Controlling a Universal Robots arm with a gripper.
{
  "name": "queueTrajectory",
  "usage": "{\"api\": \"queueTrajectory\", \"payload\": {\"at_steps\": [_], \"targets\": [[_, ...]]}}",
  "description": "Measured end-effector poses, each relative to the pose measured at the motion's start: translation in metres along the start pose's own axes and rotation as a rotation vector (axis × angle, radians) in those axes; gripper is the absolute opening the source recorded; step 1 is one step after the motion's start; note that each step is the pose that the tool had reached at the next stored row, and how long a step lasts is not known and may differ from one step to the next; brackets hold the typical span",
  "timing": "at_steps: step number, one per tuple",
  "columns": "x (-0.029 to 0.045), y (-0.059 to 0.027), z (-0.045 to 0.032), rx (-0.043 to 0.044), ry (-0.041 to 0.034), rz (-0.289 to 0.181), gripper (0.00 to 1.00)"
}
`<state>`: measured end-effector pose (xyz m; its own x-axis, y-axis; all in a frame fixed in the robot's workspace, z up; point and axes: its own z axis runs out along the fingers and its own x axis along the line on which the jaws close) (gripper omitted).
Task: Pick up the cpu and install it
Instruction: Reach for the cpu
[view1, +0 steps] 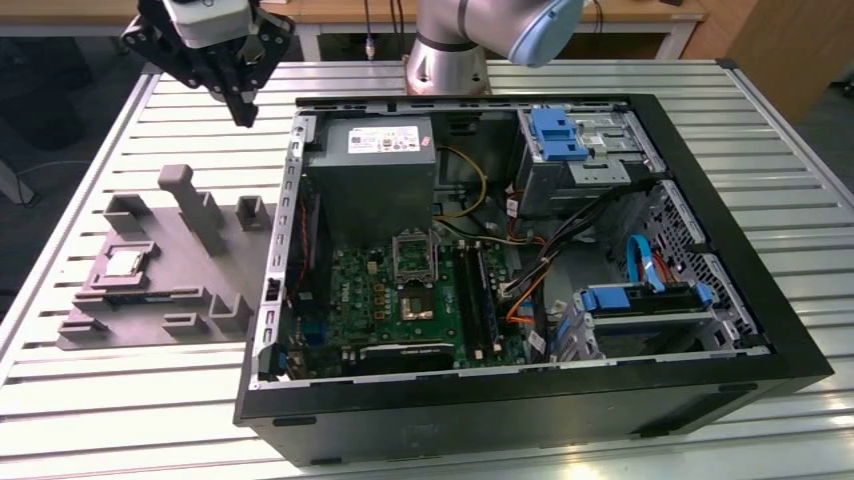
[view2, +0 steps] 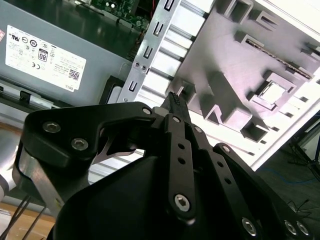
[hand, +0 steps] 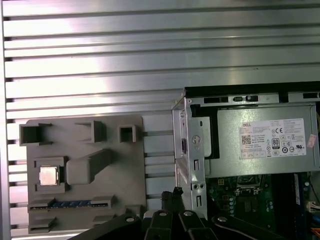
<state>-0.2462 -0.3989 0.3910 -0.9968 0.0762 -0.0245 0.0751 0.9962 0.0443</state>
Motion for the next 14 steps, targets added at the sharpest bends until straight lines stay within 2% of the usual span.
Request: {"api": "queueTrajectory", "payload": {"at_steps": [14], "targets": [[0.0032,-0.0003,0.0003,-0.0001,0.0,0.0,0.11]]}}
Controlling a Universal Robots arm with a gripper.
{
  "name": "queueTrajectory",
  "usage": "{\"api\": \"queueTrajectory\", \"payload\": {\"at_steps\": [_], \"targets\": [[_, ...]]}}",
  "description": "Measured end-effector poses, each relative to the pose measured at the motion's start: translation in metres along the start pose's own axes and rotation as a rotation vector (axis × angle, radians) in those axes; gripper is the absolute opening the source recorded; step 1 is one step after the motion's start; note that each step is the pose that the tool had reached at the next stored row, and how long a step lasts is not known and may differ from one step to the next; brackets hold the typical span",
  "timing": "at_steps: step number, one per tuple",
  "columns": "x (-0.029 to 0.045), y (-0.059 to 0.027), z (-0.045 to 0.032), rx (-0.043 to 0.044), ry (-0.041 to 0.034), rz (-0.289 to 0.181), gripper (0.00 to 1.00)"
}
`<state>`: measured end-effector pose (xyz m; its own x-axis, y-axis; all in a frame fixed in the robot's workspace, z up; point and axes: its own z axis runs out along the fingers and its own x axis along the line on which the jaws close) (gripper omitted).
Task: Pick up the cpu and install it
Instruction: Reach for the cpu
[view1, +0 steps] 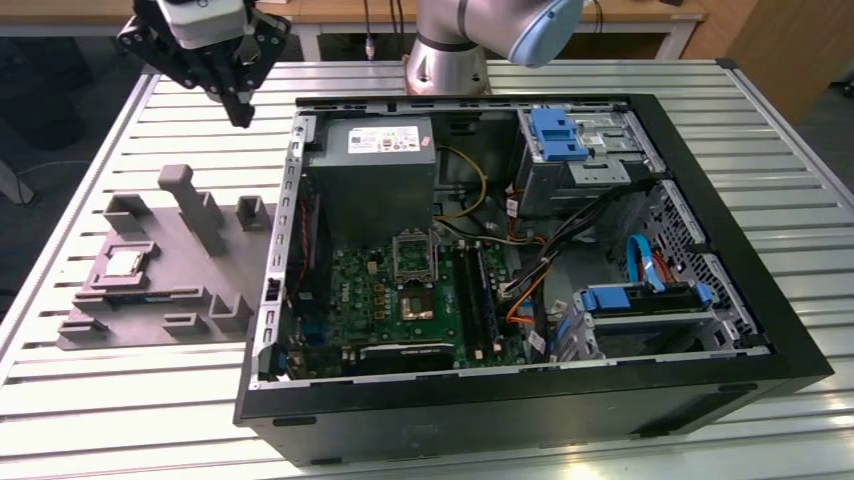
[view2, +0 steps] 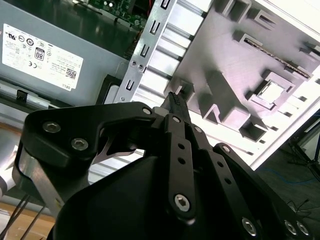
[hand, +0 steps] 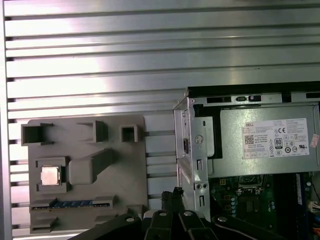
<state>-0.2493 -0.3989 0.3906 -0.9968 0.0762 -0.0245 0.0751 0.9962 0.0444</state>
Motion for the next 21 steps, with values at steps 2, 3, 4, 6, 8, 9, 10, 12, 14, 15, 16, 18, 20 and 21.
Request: {"api": "queueTrajectory", "payload": {"at_steps": [2,3,4,6,8,9,10,12,14,15,16,18,20,21], "targets": [[0.0003,0.0,0.0,0.0,0.0,0.0,0.11],[0.0006,0.0,0.0,0.0,0.0001,0.0,0.11],[0.0009,-0.0001,0.0001,0.0,0.0,0.0,0.11],[0.0015,-0.0001,0.0001,0.0,0.0,0.0,0.11],[0.0021,-0.0002,0.0002,0.0,0.0,0.0,0.11],[0.0023,-0.0002,0.0002,0.0,0.0,0.0,0.11],[0.0025,-0.0002,0.0002,0.0,0.0,0.0,0.11],[0.003,-0.0002,0.0003,0.0,0.0,0.0,0.11],[0.0035,-0.0003,0.0003,0.0,0.0,0.0,0.11],[0.0037,-0.0003,0.0003,0.0,0.0001,0.0,0.11],[0.0039,-0.0003,0.0004,0.0,0.0,0.0,0.11],[0.0044,-0.0003,0.0005,0.0,0.0,0.0,0.11],[0.0049,-0.0004,0.0005,0.0,0.0,0.0,0.11],[0.0051,-0.0004,0.0006,0.0,0.0,0.0,0.11]]}}
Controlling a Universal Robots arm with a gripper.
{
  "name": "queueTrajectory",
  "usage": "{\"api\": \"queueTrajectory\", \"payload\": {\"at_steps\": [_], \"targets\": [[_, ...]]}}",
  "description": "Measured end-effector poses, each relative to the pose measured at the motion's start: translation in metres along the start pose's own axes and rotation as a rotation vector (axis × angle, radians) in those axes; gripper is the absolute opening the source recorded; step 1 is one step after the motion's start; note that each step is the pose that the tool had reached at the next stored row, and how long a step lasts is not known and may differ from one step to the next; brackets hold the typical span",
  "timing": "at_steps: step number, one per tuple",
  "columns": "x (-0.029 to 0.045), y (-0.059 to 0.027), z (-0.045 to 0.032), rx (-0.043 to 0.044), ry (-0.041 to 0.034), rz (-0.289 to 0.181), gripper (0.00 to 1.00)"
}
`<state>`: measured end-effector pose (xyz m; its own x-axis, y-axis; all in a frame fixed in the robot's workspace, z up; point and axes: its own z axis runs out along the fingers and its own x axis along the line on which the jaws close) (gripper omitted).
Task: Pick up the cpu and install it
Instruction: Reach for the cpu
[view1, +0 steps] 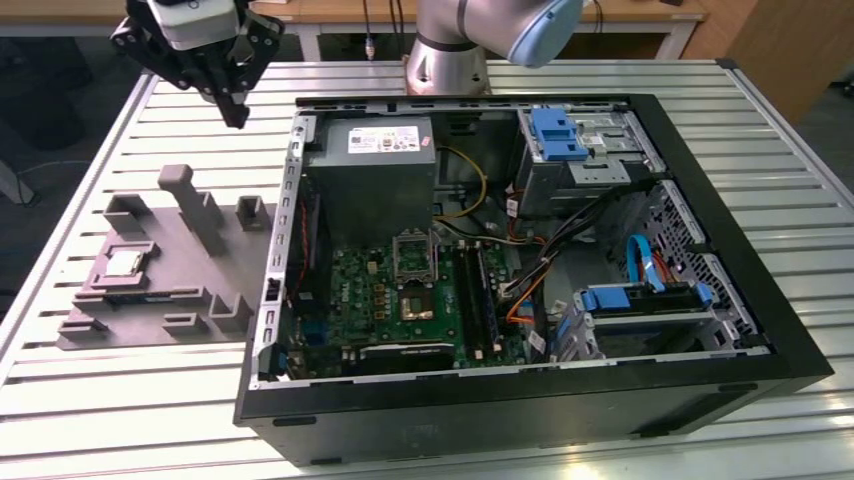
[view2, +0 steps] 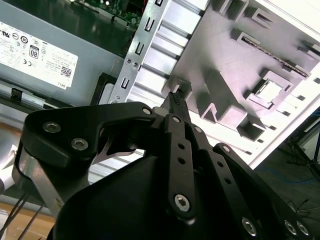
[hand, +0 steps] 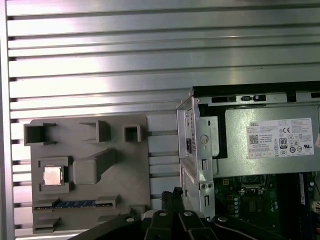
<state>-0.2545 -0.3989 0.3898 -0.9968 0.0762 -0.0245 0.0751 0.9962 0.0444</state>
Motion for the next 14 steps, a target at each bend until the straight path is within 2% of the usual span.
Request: {"api": "queueTrajectory", "payload": {"at_steps": [14], "targets": [[0.0041,-0.0003,0.0005,0.0,0.0001,0.0,0.11]]}}
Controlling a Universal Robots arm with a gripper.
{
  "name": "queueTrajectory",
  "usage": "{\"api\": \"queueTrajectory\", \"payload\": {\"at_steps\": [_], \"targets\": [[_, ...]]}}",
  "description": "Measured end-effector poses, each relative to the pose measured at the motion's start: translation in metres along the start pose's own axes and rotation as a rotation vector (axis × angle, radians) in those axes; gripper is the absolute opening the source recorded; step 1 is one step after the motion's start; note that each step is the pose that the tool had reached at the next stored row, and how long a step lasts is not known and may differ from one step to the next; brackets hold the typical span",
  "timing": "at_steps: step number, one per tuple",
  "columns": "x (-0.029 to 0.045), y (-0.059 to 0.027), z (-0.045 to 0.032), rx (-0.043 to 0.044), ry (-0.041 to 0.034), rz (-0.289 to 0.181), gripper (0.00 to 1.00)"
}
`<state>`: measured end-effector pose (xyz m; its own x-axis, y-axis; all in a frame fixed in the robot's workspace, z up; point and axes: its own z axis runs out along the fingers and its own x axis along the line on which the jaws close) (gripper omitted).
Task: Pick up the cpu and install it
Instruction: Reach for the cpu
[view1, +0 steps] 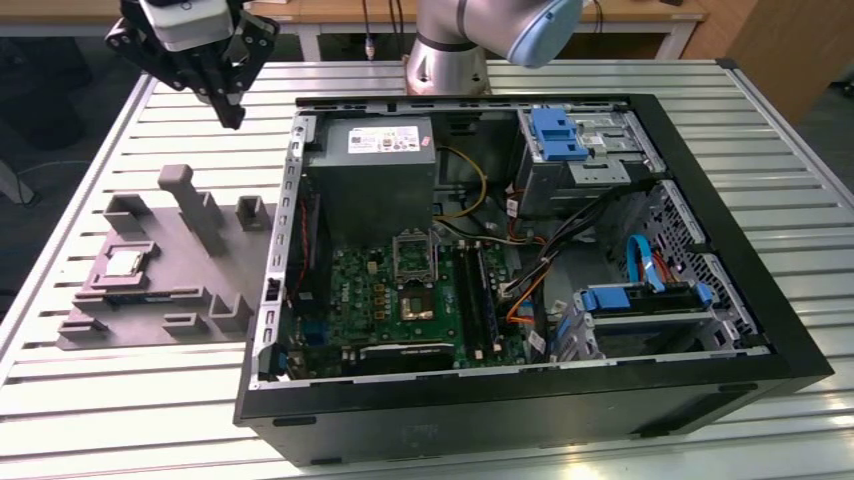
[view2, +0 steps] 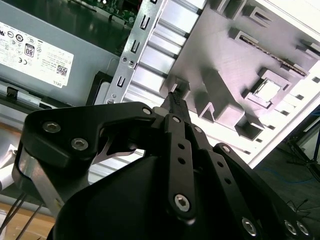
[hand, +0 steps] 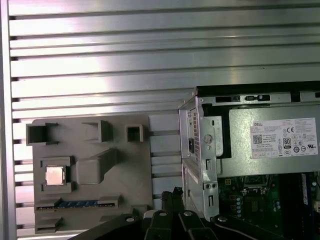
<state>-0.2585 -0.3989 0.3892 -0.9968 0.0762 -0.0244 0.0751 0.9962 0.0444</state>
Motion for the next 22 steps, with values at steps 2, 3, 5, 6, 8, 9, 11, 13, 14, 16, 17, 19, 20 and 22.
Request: {"api": "queueTrajectory", "payload": {"at_steps": [2,3,5,6,8,9,11,13,14,16,17,19,20,22], "targets": [[0.0004,0.0,0.0,0.0,0.0,0.0,0.11],[0.0006,0.0,0.0,0.0001,0.0,0.0,0.11],[0.001,-0.0001,0.0001,0.0,0.0,0.0,0.11],[0.0016,-0.0001,0.0001,0.0,0.0,0.0,0.11],[0.0024,-0.0002,0.0002,0.0,0.0,0.0,0.11],[0.0026,-0.0002,0.0002,0.0,0.0,0.0,0.11],[0.0029,-0.0002,0.0003,0.0,0.0,0.0,0.11],[0.0033,-0.0003,0.0003,0.0001,0.0,0.0,0.11],[0.0034,-0.0003,0.0003,0.0,0.0,0.0,0.11],[0.0039,-0.0003,0.0004,0.0,0.0,0.0,0.11],[0.0042,-0.0003,0.0004,0.0,0.0,0.0,0.11],[0.0047,-0.0004,0.0004,0.0,0.0,0.0,0.11],[0.005,-0.0004,0.0004,0.0,0.0,0.0,0.11],[0.0056,-0.0004,0.0004,0.0,0.0,0.0,0.11]]}}
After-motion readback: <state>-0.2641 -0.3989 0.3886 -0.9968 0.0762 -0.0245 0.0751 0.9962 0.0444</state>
